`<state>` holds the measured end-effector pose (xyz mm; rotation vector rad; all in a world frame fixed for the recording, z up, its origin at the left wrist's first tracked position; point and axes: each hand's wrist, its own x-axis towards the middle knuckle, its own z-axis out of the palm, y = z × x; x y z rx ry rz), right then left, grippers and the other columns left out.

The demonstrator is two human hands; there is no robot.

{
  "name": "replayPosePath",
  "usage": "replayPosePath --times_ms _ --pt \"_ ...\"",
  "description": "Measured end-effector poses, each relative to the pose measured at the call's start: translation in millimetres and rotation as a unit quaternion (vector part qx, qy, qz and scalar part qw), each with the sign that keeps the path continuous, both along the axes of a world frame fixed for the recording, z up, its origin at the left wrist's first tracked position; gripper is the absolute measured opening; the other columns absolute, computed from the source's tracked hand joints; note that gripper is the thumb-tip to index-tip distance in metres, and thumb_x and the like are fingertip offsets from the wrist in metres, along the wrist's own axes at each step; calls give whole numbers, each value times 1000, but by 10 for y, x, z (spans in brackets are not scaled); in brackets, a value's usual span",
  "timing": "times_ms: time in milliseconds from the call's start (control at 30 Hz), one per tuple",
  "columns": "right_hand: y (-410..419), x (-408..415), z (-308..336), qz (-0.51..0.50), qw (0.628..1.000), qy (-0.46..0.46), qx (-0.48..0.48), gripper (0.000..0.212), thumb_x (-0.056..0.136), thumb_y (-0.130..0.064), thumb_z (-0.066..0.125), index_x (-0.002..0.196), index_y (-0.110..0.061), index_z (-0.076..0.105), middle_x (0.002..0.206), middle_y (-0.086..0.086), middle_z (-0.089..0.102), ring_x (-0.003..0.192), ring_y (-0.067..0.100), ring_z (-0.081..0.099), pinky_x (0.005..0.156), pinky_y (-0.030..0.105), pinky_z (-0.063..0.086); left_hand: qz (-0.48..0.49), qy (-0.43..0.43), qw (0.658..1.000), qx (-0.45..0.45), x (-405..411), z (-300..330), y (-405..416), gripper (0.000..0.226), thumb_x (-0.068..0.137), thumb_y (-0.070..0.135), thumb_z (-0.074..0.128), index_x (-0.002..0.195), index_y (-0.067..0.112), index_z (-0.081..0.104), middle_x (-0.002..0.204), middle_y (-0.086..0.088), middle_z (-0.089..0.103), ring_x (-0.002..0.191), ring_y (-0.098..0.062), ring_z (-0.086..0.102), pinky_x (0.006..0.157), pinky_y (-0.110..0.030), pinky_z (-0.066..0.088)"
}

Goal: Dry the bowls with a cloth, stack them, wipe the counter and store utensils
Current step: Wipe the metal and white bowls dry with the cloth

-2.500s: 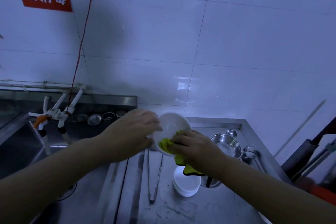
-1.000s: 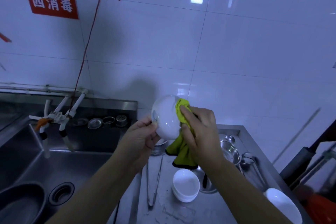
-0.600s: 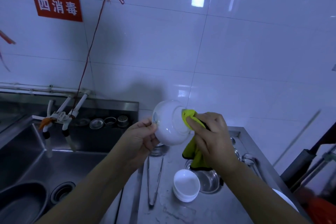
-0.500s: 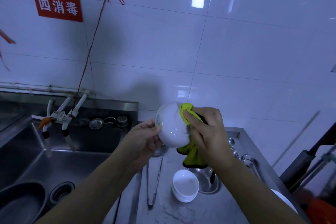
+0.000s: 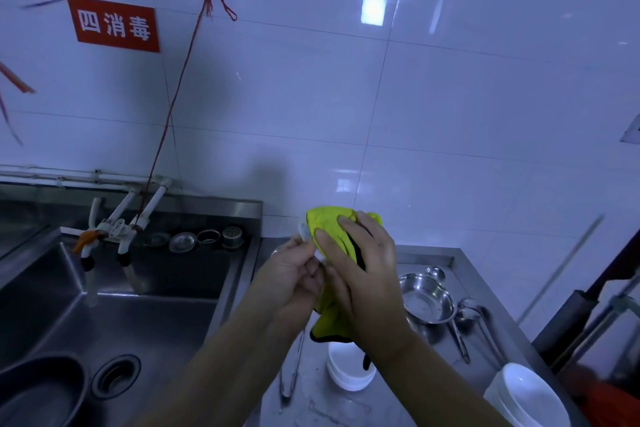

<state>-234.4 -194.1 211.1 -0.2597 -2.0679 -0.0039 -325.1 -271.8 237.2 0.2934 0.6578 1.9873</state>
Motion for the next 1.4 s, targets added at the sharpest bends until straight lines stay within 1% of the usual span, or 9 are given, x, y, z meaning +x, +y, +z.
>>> replayPosePath --times_ms 100,267,367,533,700,933,1167,1267,1400 --pt "50 67 -139 6 999 32 1 33 102 -25 34 123 -21 58 130 8 44 129 32 35 111 38 28 -5 -79 997 -10 62 -17 -15 29 95 5 41 119 -7 53 116 -22 61 102 -25 60 79 -37 55" --pt "155 125 -225 35 986 112 -120 35 93 -15 37 121 -21 57 127 8 47 128 29 39 107 43 34 -6 -150 988 -21 129 -62 -33 36 95 3 41 129 -7 47 126 -26 55 116 -28 54 74 -45 53" --pt "129 132 -239 16 992 95 -87 33 93 -16 40 121 -23 57 127 6 48 128 30 38 110 40 30 4 -169 985 -33 163 -86 -14 37 95 3 40 130 -6 46 128 -26 54 118 -29 54 83 -44 54" --pt "126 223 -306 -16 998 64 -15 28 97 -22 41 122 -22 55 129 8 43 130 30 34 113 34 23 -11 -158 987 -42 181 -121 22 34 95 3 41 127 -7 48 122 -25 57 104 -28 59 74 -43 54" --pt "145 344 -354 16 977 128 -168 37 93 -15 37 121 -22 61 131 3 44 131 30 38 112 34 29 -49 -148 987 -26 198 -240 48 30 95 4 40 121 -6 51 110 -24 64 99 -30 63 86 -47 51" --pt "344 467 -194 72 936 100 -330 43 89 -2 41 118 -23 64 119 -10 53 106 -1 53 85 7 38 -70 36 996 -43 75 -372 161 24 94 3 38 101 3 61 91 -10 71 80 -17 67 72 -28 56" --pt "774 421 -141 74 961 -89 -250 34 91 -25 45 114 -22 69 108 -4 58 107 17 51 93 25 41 -88 302 946 -78 161 -557 409 23 90 3 44 95 9 66 85 -3 72 80 -15 66 68 -24 53" --pt "1013 506 -224 117 925 -48 -358 32 91 -16 47 110 -28 69 104 -9 60 101 6 55 88 15 41 -79 351 929 -92 191 -593 584 20 89 4 50 89 14 68 79 4 71 73 -8 64 62 -18 50" --pt "1402 667 -572 58 891 -41 -449 34 97 -9 47 108 -32 69 106 -3 68 103 13 59 89 24 44 -75 376 914 -132 293 -707 844 28 93 0 44 83 14 67 69 7 68 63 -3 60 55 -13 46"
